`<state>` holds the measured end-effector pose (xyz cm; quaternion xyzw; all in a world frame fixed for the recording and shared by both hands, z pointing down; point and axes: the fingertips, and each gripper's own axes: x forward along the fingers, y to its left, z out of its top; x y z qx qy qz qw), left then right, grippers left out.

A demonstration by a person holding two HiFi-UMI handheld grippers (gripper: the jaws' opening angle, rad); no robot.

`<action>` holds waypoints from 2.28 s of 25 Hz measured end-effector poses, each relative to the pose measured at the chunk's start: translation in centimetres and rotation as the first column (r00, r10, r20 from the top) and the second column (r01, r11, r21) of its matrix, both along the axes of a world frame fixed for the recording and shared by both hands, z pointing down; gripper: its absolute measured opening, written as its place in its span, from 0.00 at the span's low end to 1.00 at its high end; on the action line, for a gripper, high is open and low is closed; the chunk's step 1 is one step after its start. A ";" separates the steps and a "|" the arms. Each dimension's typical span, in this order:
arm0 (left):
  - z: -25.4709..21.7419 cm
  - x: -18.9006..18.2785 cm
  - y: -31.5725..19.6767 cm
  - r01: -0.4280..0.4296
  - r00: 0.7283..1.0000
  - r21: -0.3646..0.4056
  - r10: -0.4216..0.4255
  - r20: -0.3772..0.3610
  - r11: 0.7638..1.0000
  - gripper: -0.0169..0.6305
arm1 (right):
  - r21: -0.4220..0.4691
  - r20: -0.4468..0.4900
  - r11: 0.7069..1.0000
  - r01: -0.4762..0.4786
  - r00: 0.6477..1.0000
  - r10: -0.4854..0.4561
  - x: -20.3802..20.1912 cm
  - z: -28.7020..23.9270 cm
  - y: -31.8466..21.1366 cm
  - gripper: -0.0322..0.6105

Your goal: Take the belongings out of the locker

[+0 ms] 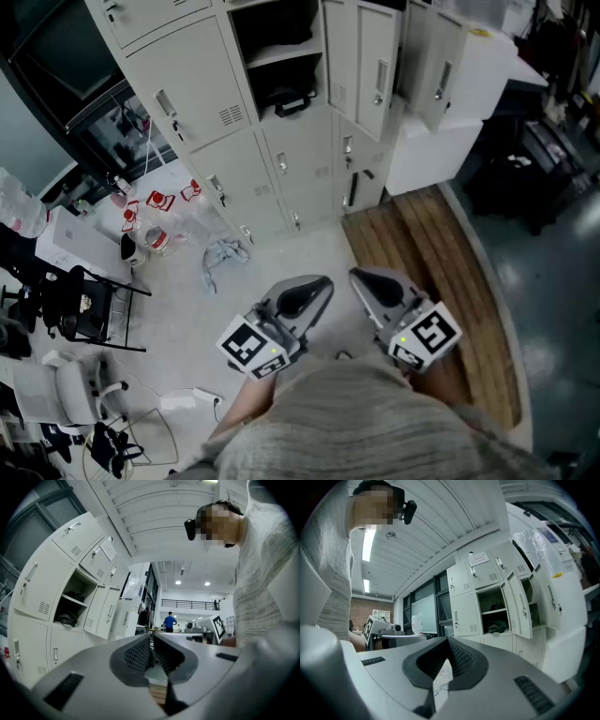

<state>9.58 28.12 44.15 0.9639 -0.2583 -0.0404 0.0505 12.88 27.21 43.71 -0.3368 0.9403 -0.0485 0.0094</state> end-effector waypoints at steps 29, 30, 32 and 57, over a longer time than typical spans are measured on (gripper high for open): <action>1.1 0.9 -0.7 -0.008 1.000 -0.047 0.008 -0.001 0.999 0.07 | 0.008 0.096 0.998 0.057 0.994 -0.058 0.1 0.0 -0.8 0.05; 1.2 1.0 -0.8 -0.007 1.000 -0.048 0.007 0.001 0.999 0.07 | 0.018 0.090 0.999 0.051 0.995 -0.053 0.3 0.1 -1.0 0.05; 1.2 1.1 -0.8 -0.005 1.000 -0.049 0.005 0.005 0.999 0.07 | 0.018 0.084 0.999 0.051 0.995 -0.053 0.4 0.3 -1.1 0.05; 2.1 -1.1 -7.1 -0.008 1.000 -0.076 0.007 -0.013 0.997 0.07 | 0.013 0.098 1.000 0.020 0.995 -0.021 -1.2 0.3 -7.3 0.05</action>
